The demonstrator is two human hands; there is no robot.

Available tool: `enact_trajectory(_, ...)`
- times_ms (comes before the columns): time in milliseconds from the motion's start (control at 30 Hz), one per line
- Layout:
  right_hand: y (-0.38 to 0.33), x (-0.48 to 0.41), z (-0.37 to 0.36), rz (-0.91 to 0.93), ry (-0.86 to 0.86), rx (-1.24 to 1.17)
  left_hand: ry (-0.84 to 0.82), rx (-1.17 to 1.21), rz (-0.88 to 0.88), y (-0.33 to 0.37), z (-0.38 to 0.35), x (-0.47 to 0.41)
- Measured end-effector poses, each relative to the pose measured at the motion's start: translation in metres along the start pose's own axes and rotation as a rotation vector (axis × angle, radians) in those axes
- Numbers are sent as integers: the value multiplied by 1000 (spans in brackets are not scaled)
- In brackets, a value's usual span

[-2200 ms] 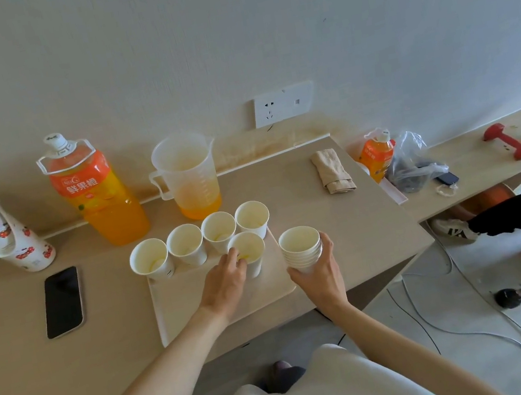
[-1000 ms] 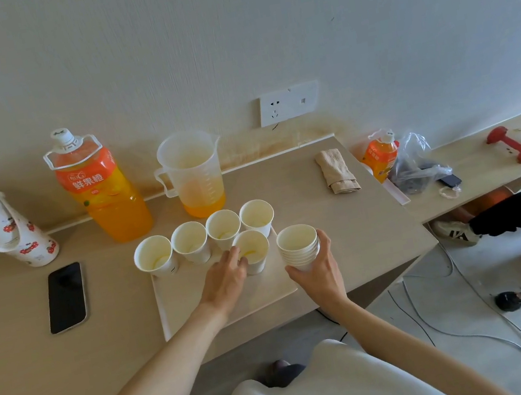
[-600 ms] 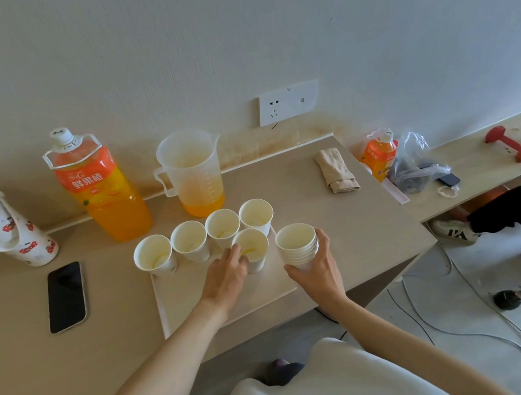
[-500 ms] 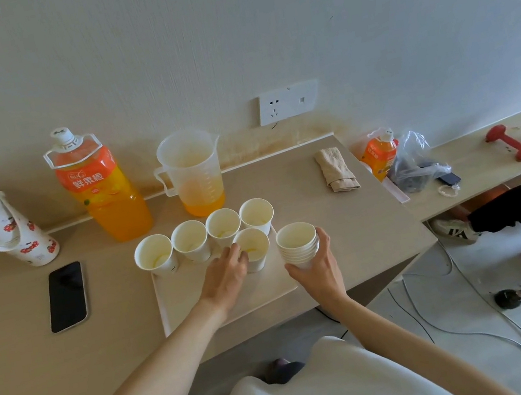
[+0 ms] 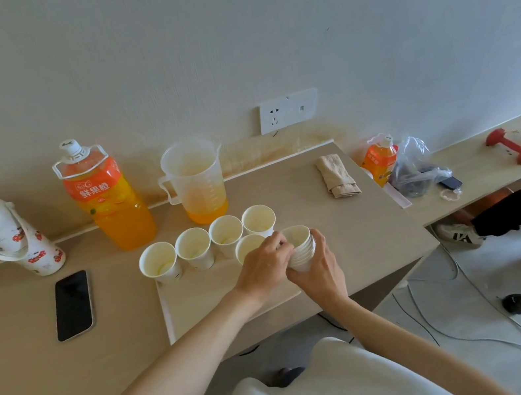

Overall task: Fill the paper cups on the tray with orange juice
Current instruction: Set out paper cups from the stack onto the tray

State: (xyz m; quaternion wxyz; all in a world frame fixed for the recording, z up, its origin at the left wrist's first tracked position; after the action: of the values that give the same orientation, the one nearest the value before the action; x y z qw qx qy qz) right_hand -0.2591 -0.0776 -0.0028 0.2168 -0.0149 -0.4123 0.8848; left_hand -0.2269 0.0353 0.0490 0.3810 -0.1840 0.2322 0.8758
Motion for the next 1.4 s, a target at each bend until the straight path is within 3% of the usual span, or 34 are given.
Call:
enact_trajectory(167,-7,-2,2,5,3,37,0,-2,63,2,7,-6)
enact_trajectory(367,-13,-1,-2,62,-26,83,159,-124,181,-10,45,2)
enact_trajectory(700,-4,22,-29,80,-89,29,275,-219,256,-74,73,93)
enact_trajectory(933,-4,25,-29,81,-54,-6,149,-268,205,-78,61,118)
enact_trajectory(1133,0,24,-24,94,-48,-13,-118,-336,260,-80,37,118)
enact_trajectory(1400,6,25,-25,104,-75,17,-217,-361,316,-83,24,115)
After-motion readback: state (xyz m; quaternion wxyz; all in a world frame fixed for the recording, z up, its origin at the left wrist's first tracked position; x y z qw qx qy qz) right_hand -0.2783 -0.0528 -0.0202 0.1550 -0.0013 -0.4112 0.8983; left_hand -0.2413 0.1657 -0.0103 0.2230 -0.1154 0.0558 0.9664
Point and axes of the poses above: each hand's wrist, its own x-axis away from the middle knuckle, its own z-axis out of the back of the hand, y = z × x, the point moved 8 cm from there along -x, towards the middle knuckle, and after that the axes turned 6 degrees about -z, right-handed, at the moved point
